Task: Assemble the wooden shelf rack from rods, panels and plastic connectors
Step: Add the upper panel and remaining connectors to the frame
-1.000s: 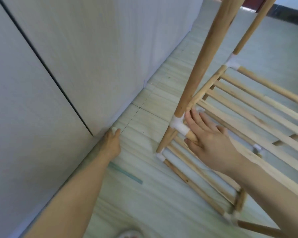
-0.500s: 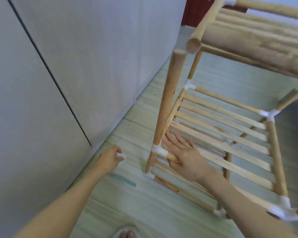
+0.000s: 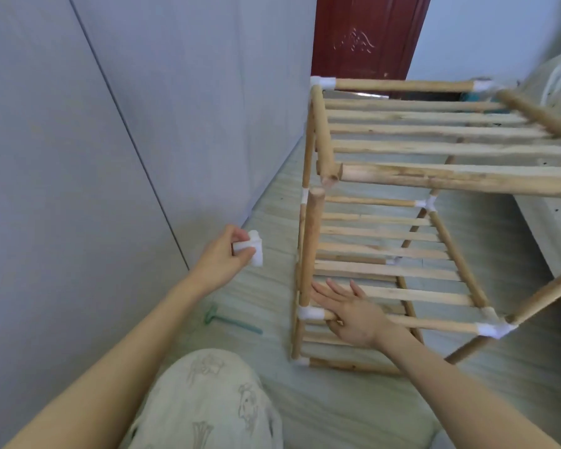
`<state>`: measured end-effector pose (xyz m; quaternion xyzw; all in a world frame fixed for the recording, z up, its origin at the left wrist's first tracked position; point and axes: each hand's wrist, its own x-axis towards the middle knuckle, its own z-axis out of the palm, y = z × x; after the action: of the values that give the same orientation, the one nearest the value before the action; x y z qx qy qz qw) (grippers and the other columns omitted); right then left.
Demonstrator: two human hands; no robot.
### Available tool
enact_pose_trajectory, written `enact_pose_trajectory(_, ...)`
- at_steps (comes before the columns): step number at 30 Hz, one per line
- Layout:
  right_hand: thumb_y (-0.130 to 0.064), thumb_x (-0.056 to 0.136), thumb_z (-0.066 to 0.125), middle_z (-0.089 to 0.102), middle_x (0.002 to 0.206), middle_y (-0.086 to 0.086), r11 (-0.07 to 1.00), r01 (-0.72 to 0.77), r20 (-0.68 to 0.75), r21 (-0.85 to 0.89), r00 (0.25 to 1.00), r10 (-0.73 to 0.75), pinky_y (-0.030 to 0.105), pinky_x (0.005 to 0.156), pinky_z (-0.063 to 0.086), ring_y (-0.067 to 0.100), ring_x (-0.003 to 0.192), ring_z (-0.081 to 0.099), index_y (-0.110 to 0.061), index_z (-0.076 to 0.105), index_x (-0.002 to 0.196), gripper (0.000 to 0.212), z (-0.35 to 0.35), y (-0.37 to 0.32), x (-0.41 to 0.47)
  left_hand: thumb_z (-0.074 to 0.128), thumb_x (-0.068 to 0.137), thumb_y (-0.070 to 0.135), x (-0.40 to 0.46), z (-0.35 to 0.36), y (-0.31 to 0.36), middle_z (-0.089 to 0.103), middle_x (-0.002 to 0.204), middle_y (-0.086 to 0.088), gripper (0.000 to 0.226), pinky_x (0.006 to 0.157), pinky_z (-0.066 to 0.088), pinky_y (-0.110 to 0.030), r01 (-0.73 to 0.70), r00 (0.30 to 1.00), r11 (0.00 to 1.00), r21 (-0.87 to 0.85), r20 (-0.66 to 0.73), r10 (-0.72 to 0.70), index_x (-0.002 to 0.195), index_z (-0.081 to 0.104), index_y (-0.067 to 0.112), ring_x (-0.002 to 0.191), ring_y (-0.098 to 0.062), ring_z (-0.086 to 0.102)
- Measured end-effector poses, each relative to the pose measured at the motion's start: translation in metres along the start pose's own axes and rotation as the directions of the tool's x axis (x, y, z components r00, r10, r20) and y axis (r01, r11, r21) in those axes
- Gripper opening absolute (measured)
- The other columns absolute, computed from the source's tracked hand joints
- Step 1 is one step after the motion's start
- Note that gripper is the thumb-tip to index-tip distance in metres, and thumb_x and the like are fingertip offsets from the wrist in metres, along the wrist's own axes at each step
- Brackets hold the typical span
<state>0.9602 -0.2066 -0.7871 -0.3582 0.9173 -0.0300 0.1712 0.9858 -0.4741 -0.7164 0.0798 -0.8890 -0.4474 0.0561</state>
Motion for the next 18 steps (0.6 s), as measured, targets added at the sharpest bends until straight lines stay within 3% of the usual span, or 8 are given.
enact_pose_trajectory(3, -0.030, 0.098, 0.036, -0.006, 0.157, -0.013, 0.999, -0.028, 0.107, 0.027, 0.994, 0.025, 0.041, 0.118, -0.003, 0.012, 0.145, -0.005, -0.035, -0.001, 0.149, 0.063, -0.012, -0.009, -0.016, 0.049, 0.095, 0.008, -0.017, -0.015, 0.040, 0.062, 0.096, -0.013, 0.022, 0.075, 0.048, -0.033, -0.139, 0.990, 0.975, -0.173, -0.056, 0.132, 0.111, 0.043, 0.022, 0.076, -0.020, 0.059)
enact_pose_trajectory(7, -0.036, 0.098, 0.041, 0.018, 0.157, -0.002, 0.994, -0.084, 0.170, 0.072, 0.983, 0.071, 0.036, 0.114, 0.021, 0.021, 0.142, 0.021, -0.029, 0.018, 0.150, 0.057, -0.060, -0.023, -0.032, 0.035, 0.101, 0.012, -0.034, -0.036, 0.088, 0.062, 0.088, 0.004, 0.033, 0.065, 0.047, -0.014, -0.305, 0.949, 0.890, -0.339, -0.182, 0.256, 0.118, 0.047, 0.038, 0.070, 0.001, 0.058)
enact_pose_trajectory(9, -0.034, 0.098, 0.041, 0.040, 0.146, 0.004, 0.996, -0.067, 0.093, 0.060, 0.994, 0.061, 0.037, 0.107, 0.034, 0.026, 0.132, 0.039, -0.025, 0.037, 0.143, 0.046, -0.092, -0.028, -0.042, 0.036, 0.101, 0.013, -0.041, -0.043, 0.111, 0.064, 0.091, 0.012, 0.034, 0.068, 0.048, -0.014, -0.368, 0.928, 0.850, -0.376, -0.207, 0.310, 0.113, 0.051, 0.042, 0.076, -0.002, 0.059)
enact_pose_trajectory(12, -0.031, 0.098, 0.041, 0.065, 0.116, 0.007, 0.993, -0.023, -0.151, 0.115, 0.988, 0.040, 0.036, 0.090, 0.046, 0.027, 0.108, 0.057, -0.020, 0.059, 0.121, 0.032, -0.135, -0.032, -0.061, 0.043, 0.099, 0.015, -0.047, -0.039, 0.145, 0.069, 0.093, 0.018, 0.025, 0.070, 0.049, -0.013, -0.439, 0.899, 0.777, -0.451, -0.227, 0.376, 0.109, 0.052, 0.037, 0.086, -0.002, 0.064)
enact_pose_trajectory(15, -0.028, 0.098, 0.044, 0.071, 0.091, -0.005, 0.968, 0.069, -0.438, 0.242, 0.898, 0.045, 0.031, 0.075, 0.047, 0.012, 0.080, 0.063, -0.016, 0.069, 0.103, 0.028, -0.158, -0.035, -0.077, 0.052, 0.095, 0.019, -0.053, -0.026, 0.164, 0.072, 0.091, 0.016, 0.019, 0.068, 0.044, -0.007, -0.467, 0.884, 0.726, -0.504, -0.298, 0.361, 0.108, 0.051, 0.032, 0.089, 0.001, 0.065)
enact_pose_trajectory(17, -0.028, 0.097, 0.047, 0.069, 0.079, -0.009, 0.819, 0.182, -0.508, 0.544, 0.848, 0.149, 0.024, 0.066, 0.047, 0.006, 0.065, 0.062, -0.014, 0.070, 0.094, 0.026, -0.167, -0.038, -0.083, 0.059, 0.087, 0.028, -0.058, -0.019, 0.167, 0.073, 0.091, 0.012, 0.021, 0.071, 0.044, -0.009, -0.464, 0.885, 0.722, -0.514, -0.316, 0.343, 0.106, 0.051, 0.034, 0.088, 0.000, 0.065)
enact_pose_trajectory(18, -0.026, 0.096, 0.049, 0.070, 0.080, -0.005, 0.670, 0.235, -0.484, 0.704, 0.849, 0.211, 0.021, 0.062, 0.048, 0.008, 0.064, 0.063, -0.014, 0.069, 0.093, 0.024, -0.170, -0.041, -0.084, 0.061, 0.083, 0.033, -0.060, -0.017, 0.167, 0.073, 0.092, 0.010, 0.024, 0.071, 0.045, -0.010, -0.462, 0.886, 0.715, -0.524, -0.320, 0.337, 0.105, 0.051, 0.034, 0.085, -0.002, 0.065)
